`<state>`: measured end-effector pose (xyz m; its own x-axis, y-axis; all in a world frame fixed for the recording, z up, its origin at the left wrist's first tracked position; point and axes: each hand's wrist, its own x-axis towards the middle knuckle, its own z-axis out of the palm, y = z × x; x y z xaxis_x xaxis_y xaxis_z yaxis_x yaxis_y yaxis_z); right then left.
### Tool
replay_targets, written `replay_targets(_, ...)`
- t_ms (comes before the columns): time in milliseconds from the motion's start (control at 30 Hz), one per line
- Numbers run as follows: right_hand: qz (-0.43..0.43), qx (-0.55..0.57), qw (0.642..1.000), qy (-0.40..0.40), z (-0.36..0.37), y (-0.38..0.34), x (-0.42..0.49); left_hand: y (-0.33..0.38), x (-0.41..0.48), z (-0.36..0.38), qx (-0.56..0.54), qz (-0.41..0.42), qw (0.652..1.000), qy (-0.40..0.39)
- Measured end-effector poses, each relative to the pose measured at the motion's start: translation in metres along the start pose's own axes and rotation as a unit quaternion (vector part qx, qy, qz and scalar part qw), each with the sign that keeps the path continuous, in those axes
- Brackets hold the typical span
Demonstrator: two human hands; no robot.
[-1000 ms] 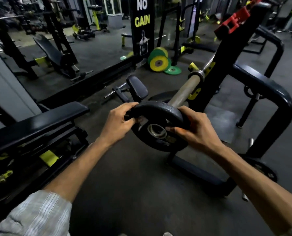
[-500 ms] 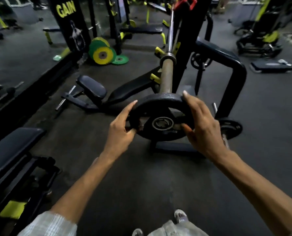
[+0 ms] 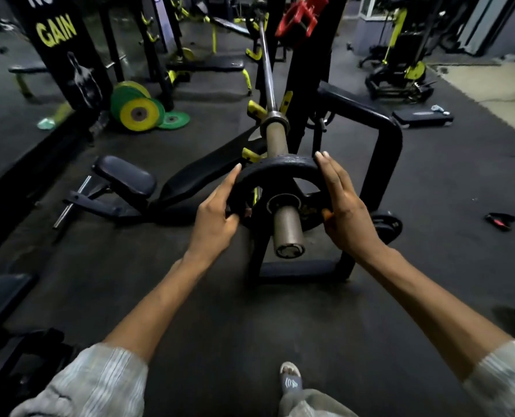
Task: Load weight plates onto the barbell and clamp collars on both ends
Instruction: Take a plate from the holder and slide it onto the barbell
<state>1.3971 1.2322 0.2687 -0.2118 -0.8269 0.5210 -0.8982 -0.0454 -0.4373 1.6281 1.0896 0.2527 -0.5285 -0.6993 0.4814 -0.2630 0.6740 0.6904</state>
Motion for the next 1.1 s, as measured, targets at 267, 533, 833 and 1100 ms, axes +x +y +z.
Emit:
replay_targets(267, 0.017, 0.019, 1.0, -0.008, 0.033, 0.053, 0.1, -0.048, 0.11, 0.024, 0.017, -0.012, 1.0, 0.01)
replay_targets(533, 0.015, 0.02, 1.0, -0.014, 0.055, 0.093, 0.174, -0.084, 0.184, 0.047, 0.012, -0.052, 0.998, 0.021)
replay_targets(833, 0.01, 0.01, 1.0, -0.028, 0.06, 0.108, 0.19, -0.1, 0.2, 0.052, 0.024, -0.027, 0.999, 0.022)
replay_targets(1100, 0.038, -0.067, 0.996, -0.035, 0.035, 0.074, 0.175, -0.072, 0.177, 0.034, 0.112, -0.082, 0.99, -0.008)
